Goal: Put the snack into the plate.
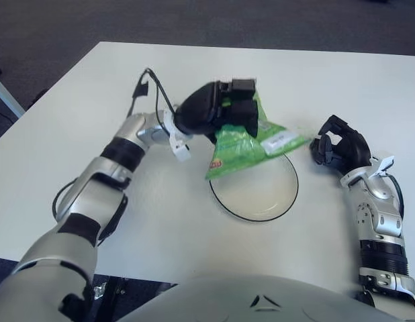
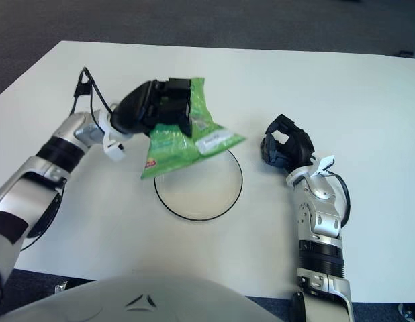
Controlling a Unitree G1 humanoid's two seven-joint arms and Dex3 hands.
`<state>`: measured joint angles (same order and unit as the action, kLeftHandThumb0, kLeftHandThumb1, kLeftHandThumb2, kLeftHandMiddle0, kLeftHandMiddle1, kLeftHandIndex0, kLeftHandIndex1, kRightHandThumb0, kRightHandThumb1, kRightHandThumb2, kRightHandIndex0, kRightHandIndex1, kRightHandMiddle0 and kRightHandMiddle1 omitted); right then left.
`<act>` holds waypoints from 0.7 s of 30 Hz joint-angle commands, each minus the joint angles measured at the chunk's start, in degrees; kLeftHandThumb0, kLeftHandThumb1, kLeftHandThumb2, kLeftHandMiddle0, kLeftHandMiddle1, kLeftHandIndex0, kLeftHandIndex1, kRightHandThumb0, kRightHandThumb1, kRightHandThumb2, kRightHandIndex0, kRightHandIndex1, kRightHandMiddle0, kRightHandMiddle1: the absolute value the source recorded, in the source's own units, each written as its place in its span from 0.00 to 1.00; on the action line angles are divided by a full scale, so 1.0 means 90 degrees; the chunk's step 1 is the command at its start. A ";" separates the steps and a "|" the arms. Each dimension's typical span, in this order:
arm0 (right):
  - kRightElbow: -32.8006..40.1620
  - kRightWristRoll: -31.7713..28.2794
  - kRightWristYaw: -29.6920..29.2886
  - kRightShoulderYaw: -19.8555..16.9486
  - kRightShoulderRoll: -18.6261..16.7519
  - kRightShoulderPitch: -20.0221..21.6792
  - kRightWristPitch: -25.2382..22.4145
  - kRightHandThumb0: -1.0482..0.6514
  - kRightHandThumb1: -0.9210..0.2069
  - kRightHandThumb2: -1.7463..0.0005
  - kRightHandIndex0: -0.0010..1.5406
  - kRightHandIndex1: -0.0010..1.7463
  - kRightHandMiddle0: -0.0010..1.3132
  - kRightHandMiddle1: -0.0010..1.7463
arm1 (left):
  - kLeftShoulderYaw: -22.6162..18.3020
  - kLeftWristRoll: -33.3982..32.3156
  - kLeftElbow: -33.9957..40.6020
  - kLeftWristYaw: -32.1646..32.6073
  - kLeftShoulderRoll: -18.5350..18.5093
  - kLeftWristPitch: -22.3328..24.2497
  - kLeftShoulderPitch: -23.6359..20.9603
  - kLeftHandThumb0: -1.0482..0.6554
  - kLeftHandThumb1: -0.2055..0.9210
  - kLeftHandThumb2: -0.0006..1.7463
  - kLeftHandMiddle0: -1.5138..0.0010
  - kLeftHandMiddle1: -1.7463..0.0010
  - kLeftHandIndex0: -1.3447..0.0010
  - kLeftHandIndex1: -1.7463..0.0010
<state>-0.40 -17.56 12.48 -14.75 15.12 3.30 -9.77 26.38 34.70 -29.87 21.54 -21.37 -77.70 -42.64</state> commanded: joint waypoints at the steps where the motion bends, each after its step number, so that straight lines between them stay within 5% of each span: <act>1: -0.0325 -0.0013 -0.0083 0.0082 -0.0185 -0.0326 -0.0494 0.35 0.48 0.30 0.81 1.00 0.43 1.00 | -0.0025 -0.0485 0.0318 -0.0419 0.0051 0.0150 0.0310 0.61 0.28 0.89 0.49 0.00 0.61 0.00; 12: -0.0364 0.0055 -0.0070 0.0135 -0.0154 -0.0314 -0.0425 0.35 0.48 0.29 0.81 1.00 0.43 1.00 | -0.0190 -0.1082 0.0815 -0.1519 0.0277 0.0536 0.0607 0.61 0.24 0.93 0.47 0.00 0.58 0.00; 21: -0.0384 0.0060 -0.0074 0.0148 -0.0155 -0.0307 -0.0407 0.35 0.48 0.30 0.82 1.00 0.43 1.00 | -0.0798 0.0342 0.1091 -0.1817 0.0129 0.0103 0.0361 0.61 0.30 0.89 0.50 0.00 0.62 0.00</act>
<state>-0.40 -17.38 12.02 -14.40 15.13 3.46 -9.91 21.01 34.07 -21.11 6.38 -19.16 -75.17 -37.87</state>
